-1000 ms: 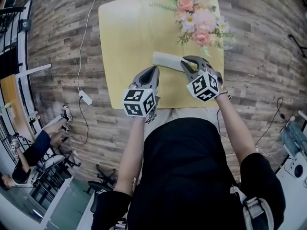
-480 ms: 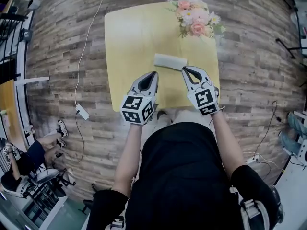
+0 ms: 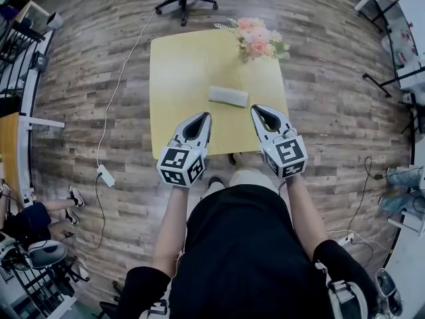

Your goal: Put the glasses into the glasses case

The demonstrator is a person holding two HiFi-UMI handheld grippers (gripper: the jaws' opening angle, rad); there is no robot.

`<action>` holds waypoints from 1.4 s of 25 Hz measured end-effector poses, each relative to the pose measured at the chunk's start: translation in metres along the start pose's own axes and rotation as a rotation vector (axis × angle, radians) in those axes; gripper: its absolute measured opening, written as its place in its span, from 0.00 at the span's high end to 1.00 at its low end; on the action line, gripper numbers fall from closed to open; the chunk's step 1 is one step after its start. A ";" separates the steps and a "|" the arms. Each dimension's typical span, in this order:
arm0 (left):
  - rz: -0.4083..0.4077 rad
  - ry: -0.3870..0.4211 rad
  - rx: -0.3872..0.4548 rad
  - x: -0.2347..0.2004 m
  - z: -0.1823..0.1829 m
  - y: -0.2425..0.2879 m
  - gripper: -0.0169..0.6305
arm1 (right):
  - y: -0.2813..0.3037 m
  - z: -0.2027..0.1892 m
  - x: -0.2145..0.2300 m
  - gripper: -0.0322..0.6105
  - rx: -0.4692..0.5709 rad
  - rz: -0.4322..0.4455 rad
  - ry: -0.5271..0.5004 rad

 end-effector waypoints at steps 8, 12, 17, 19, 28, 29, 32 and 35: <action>0.000 0.024 0.064 0.021 0.012 -0.052 0.94 | -0.044 0.028 -0.037 0.93 0.088 0.020 -0.003; 0.001 0.010 0.082 0.034 0.010 -0.073 0.94 | -0.062 0.031 -0.050 0.93 0.100 0.030 -0.010; 0.001 0.018 0.094 0.039 0.013 -0.086 0.94 | -0.071 0.033 -0.060 0.93 0.106 0.037 0.014; -0.003 0.027 0.101 0.042 0.015 -0.091 0.94 | -0.075 0.034 -0.065 0.93 0.111 0.041 0.020; -0.007 0.029 0.106 0.047 0.009 -0.103 0.94 | -0.081 0.034 -0.083 0.93 0.115 0.056 -0.009; -0.009 0.028 0.105 0.047 0.009 -0.103 0.94 | -0.081 0.035 -0.083 0.93 0.114 0.056 -0.014; -0.016 0.031 0.104 0.049 0.008 -0.103 0.94 | -0.081 0.036 -0.082 0.93 0.113 0.054 -0.021; -0.017 0.032 0.103 0.050 0.005 -0.104 0.94 | -0.084 0.033 -0.083 0.93 0.110 0.054 -0.022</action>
Point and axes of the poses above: the fingertips, and each gripper's own axes: y forward along the fingers, x to its right, z out of its top, the point moved 3 cm from there along -y, backward along the fingers, and after that the axes turned 3 degrees about -y, right-handed, at the moved point
